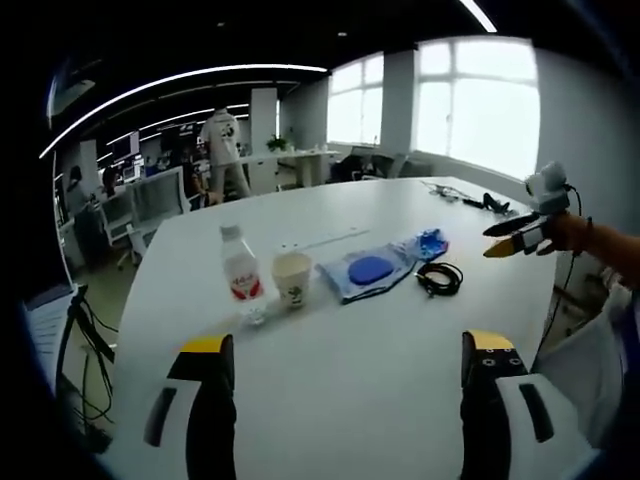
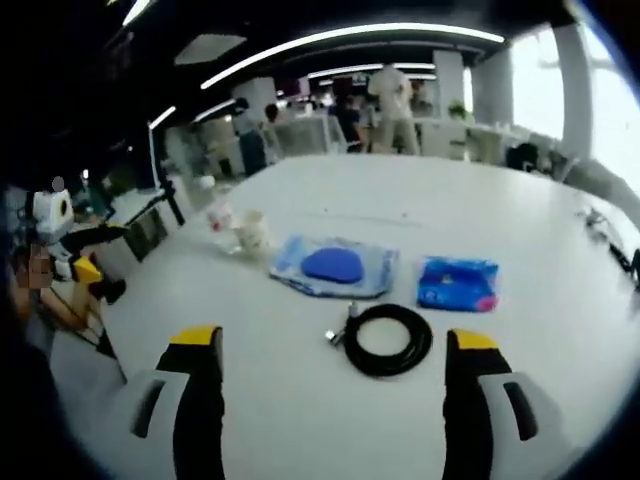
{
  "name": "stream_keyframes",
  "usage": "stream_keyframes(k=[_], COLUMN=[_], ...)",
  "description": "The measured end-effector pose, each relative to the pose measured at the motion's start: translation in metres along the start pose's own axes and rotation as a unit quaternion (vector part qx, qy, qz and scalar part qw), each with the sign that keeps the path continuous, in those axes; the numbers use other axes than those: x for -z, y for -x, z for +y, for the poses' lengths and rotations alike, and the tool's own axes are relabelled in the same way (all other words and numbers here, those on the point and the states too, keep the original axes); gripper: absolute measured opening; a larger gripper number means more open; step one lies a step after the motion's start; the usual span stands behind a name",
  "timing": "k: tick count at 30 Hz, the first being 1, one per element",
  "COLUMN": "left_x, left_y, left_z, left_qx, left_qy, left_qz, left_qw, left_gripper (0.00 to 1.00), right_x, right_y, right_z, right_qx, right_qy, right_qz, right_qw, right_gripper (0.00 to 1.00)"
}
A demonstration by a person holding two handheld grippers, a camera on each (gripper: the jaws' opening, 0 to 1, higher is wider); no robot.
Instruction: Arrange the tabletop items into an orderly group along one side of the table until the central work area is clear of visible clutter.
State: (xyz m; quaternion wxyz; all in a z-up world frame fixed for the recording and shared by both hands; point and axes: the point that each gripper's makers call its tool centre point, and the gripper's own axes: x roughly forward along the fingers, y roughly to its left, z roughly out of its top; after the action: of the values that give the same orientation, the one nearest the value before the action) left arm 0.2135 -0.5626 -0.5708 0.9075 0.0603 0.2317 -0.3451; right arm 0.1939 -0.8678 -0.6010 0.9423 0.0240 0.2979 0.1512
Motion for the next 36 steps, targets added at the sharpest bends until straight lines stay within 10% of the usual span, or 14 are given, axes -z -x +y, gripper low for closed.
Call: stream_keyframes(k=[14, 36], left_x=[0.004, 0.022], left_y=[0.025, 0.055], left_z=[-0.021, -0.034], left_qx=[0.003, -0.009], left_qy=[-0.008, 0.014], left_qz=[0.002, 0.007], left_qw=[1.0, 0.9998], left_gripper=[0.94, 0.94], right_x=[0.01, 0.049], right_y=[0.062, 0.102], right_z=[0.012, 0.015], right_qx=[0.004, 0.036], right_qy=[0.021, 0.021], right_qz=[-0.009, 0.013], right_qw=[0.9997, 0.9991], right_gripper=[0.94, 1.0])
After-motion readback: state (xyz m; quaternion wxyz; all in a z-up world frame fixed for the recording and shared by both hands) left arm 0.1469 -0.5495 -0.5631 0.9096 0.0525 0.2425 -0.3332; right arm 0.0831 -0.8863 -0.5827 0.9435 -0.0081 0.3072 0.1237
